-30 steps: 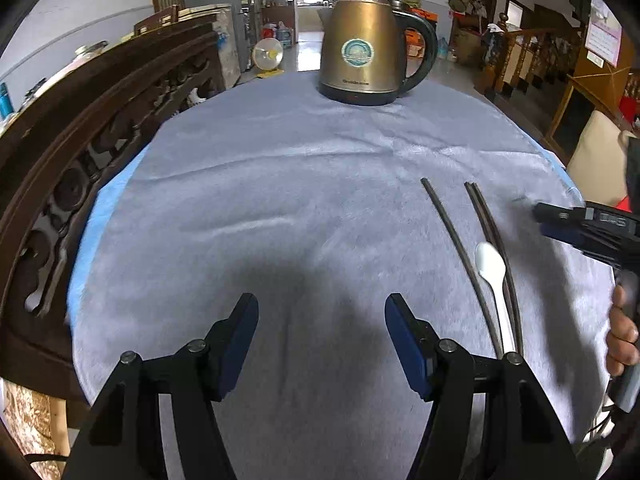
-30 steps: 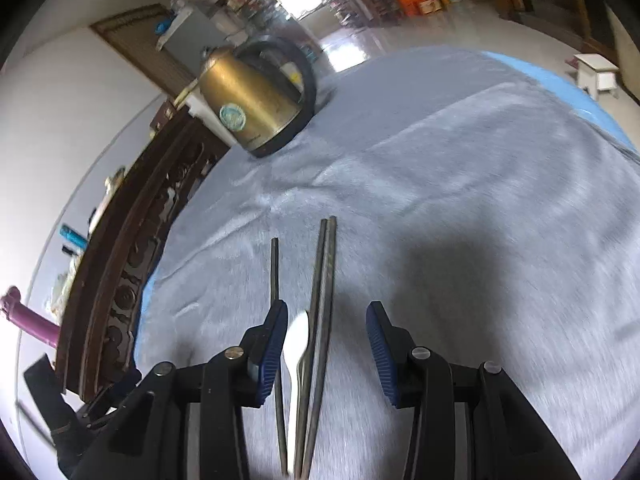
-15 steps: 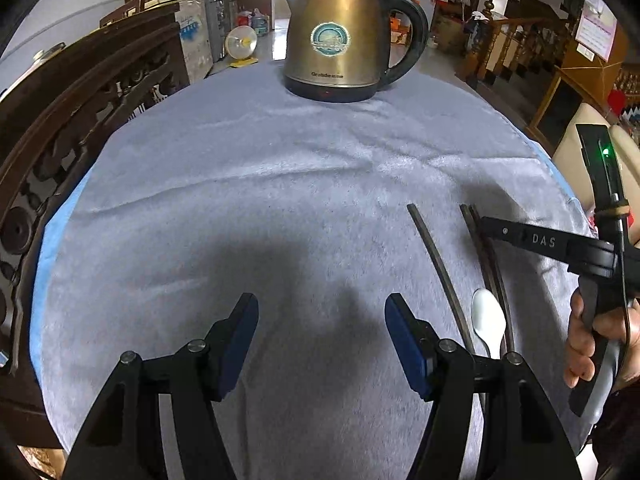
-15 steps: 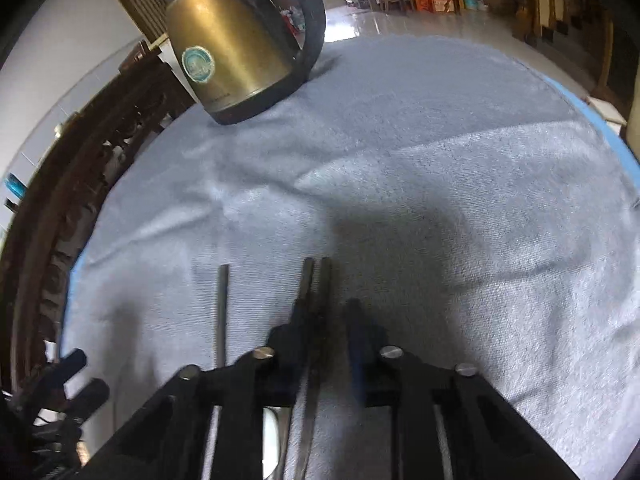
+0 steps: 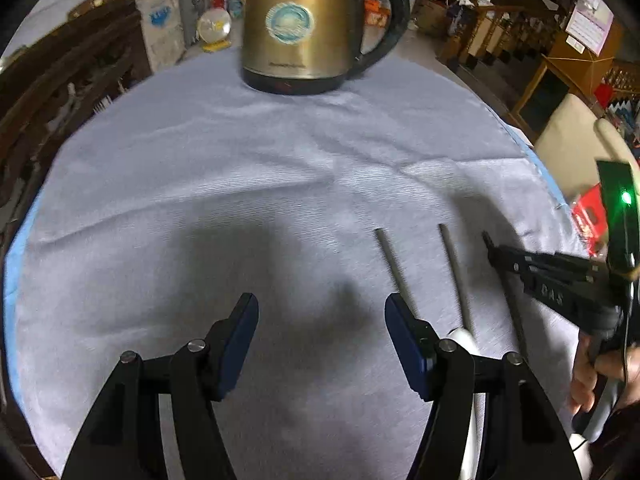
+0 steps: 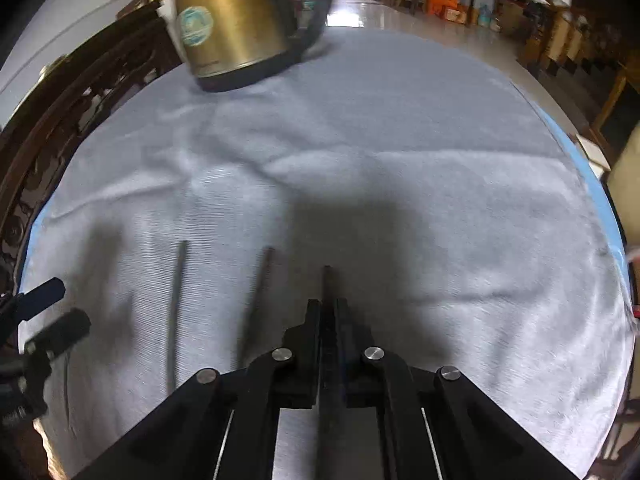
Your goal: Organize utensils
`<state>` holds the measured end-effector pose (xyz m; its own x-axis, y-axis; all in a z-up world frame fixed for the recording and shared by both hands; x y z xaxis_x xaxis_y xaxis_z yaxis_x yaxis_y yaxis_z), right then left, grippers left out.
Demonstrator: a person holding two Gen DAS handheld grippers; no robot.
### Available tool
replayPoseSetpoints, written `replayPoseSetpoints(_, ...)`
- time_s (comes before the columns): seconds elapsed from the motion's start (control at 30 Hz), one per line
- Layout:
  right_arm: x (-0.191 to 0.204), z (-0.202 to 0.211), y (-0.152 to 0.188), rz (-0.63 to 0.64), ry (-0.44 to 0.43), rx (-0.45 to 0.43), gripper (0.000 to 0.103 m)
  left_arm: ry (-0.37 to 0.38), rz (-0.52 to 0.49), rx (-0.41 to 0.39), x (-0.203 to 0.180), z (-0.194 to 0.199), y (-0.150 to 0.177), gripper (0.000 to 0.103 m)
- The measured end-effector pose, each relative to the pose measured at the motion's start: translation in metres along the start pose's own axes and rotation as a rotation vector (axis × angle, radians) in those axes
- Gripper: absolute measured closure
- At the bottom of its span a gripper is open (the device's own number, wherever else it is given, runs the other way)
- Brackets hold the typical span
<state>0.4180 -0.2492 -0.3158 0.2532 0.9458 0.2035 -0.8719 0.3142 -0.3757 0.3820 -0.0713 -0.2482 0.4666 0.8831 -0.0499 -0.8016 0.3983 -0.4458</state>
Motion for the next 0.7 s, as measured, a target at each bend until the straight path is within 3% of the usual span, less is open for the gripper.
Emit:
replayPoseSetpoints(0.1,-0.010,0.002,0.002,-0.022,-0.024,0.030,0.096,0.049,-0.011,0.055,-0.018,-0.016,-0.012,0.036)
replayPoseSetpoints(0.3,-0.013,0.003,0.002,-0.034,-0.031,0.068,0.095,0.043,0.033,0.184,-0.029,-0.050,-0.020,0.037)
replayPoseSetpoints(0.43,-0.012,0.002,0.000,-0.023,-0.033,0.070,0.094,0.023,0.033,0.171,-0.035,-0.055,-0.024,0.041)
replayPoseSetpoints(0.47,-0.011,0.001,0.002,-0.013,-0.030,0.066,0.094,0.007,0.024,0.161,-0.037,-0.055,-0.025,0.047)
replayPoseSetpoints(0.53,-0.010,0.003,0.004,-0.007,-0.035,0.055,0.096,-0.031,-0.008,0.143,-0.037,-0.054,-0.026,0.073)
replayPoseSetpoints(0.57,-0.011,0.005,0.006,-0.016,-0.041,0.054,0.096,-0.032,-0.023,0.137,-0.037,-0.054,-0.025,0.094)
replayPoseSetpoints(0.7,-0.022,0.021,0.017,-0.076,-0.114,0.029,0.096,-0.019,0.014,0.093,-0.027,-0.043,-0.017,0.097)
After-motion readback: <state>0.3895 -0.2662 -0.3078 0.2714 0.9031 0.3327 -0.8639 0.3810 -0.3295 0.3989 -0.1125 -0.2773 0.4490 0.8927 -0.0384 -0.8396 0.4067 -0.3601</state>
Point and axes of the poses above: each gripper's, at about its wrist camera, not at the fingertips, and z roughly against the way its jaws point, x to its left, y to its underside, the point moved 9 cm from there along -z, roughly the way its jaws point, and after that the axes turned 10 degrees about -z, right-handed, at the moved point
